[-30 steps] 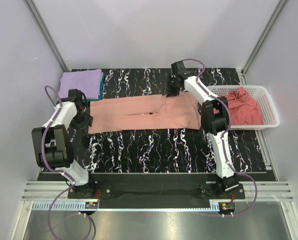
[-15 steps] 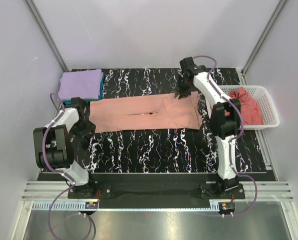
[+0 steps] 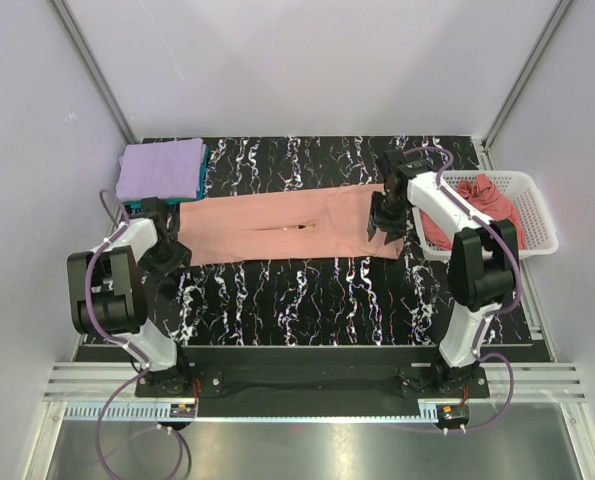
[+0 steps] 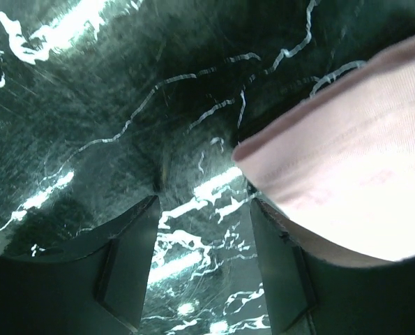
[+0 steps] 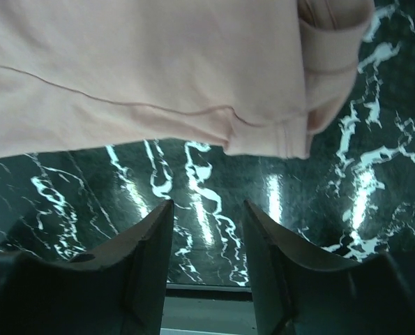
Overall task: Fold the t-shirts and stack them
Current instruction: Fold the tshirt
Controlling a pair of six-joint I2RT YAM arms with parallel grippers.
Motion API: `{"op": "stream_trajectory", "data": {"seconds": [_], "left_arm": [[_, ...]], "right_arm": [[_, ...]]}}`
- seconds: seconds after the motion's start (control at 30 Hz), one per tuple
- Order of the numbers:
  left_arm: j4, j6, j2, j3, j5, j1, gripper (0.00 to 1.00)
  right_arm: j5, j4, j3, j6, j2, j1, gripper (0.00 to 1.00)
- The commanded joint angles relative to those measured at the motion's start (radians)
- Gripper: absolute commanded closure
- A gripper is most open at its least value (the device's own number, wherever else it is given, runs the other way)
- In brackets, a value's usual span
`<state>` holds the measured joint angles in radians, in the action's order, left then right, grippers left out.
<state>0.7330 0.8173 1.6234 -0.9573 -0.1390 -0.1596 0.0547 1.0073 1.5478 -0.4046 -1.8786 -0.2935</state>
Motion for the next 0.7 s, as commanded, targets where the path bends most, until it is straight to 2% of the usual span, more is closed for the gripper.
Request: {"op": "stream_trajectory", "data": {"seconds": [0.0, 0.13, 0.23, 0.27, 0.37, 0.47, 0.67], "left_arm": [[-0.066, 0.029, 0.007, -0.014, 0.004, -0.011, 0.4], [-0.055, 0.033, 0.061, -0.05, 0.009, -0.024, 0.49], [-0.027, 0.016, 0.11, -0.093, 0.003, -0.043, 0.69], [-0.015, 0.011, 0.119, -0.1, 0.001, -0.052, 0.82], [-0.009, -0.007, 0.115, -0.106, 0.001, -0.079, 1.0], [-0.011, -0.03, 0.087, -0.101, -0.005, -0.107, 1.0], [-0.001, -0.061, 0.076, -0.101, -0.01, -0.162, 1.0]], "right_arm": [[-0.049, -0.059, -0.089, -0.005, 0.102, 0.005, 0.48], [-0.076, -0.114, -0.14, -0.022, 0.085, 0.014, 0.49], [-0.075, -0.105, -0.132, -0.031, 0.068, 0.014, 0.49], [-0.075, -0.104, -0.14, -0.033, 0.072, 0.014, 0.49], [-0.095, -0.122, -0.21, -0.054, 0.134, 0.016, 0.5], [-0.112, -0.163, -0.288, -0.089, 0.186, 0.016, 0.51], [-0.058, -0.266, -0.405, -0.19, 0.236, 0.016, 0.45]]}}
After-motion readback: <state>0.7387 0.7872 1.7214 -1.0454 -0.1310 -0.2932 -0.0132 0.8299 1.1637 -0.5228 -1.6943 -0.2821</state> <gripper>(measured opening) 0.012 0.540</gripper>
